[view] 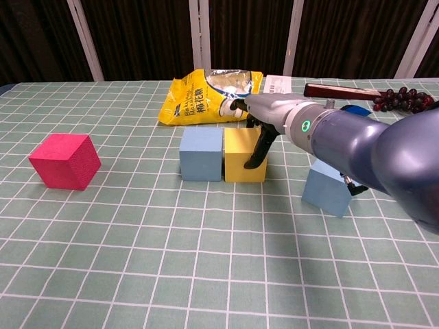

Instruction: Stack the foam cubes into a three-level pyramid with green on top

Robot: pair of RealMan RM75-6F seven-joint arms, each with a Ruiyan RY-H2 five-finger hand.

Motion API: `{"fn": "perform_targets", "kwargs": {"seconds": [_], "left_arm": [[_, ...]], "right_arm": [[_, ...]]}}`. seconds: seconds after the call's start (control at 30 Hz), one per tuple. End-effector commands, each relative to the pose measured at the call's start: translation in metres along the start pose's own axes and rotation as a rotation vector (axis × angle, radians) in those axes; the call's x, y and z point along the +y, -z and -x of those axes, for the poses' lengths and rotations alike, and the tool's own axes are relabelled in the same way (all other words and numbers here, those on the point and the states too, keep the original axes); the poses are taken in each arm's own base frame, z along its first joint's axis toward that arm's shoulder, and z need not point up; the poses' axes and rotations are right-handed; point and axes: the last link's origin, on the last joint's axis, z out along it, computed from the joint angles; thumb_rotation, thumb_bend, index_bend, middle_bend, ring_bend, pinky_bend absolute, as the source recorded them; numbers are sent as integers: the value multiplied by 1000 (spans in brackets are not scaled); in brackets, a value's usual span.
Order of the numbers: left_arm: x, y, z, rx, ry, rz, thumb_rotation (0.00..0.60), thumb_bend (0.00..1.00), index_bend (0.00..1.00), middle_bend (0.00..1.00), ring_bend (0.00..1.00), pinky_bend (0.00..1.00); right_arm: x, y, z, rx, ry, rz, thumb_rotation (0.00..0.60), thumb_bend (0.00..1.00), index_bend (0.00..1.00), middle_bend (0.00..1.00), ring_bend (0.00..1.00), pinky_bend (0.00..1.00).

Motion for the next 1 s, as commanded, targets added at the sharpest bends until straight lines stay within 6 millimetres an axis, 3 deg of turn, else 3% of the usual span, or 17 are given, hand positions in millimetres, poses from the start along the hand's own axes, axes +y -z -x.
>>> {"fn": "perform_targets", "kwargs": {"seconds": [0.03, 0.17, 0.33, 0.43, 0.77, 1.0], "left_arm": [[0, 0, 0, -1, 0, -1, 600, 84, 0, 1, 0, 0], [0, 0, 0, -3, 2, -2, 600, 84, 0, 1, 0, 0], [0, 1, 0, -3, 2, -2, 600, 84, 0, 1, 0, 0], [-1, 1, 0, -5, 2, -3, 600, 84, 0, 1, 0, 0], [0, 1, 0, -2, 2, -2, 600, 84, 0, 1, 0, 0], [-1, 0, 0, 3, 0, -2, 600, 84, 0, 1, 0, 0]], "right_arm": [[0, 0, 0, 0, 1, 0, 600, 234, 6, 440, 220, 24], [1, 0, 1, 1, 4, -1, 600, 233, 0, 339, 204, 24], [2, 1, 2, -10, 12, -3, 600, 233, 0, 103, 69, 1], [2, 2, 2, -23, 21, 1, 600, 233, 0, 17, 12, 0], [-2, 11, -4, -32, 40, 0, 600, 184, 0, 0, 0, 0], [-7, 30, -15, -27, 39, -30, 600, 183, 0, 0, 0, 0]]}}
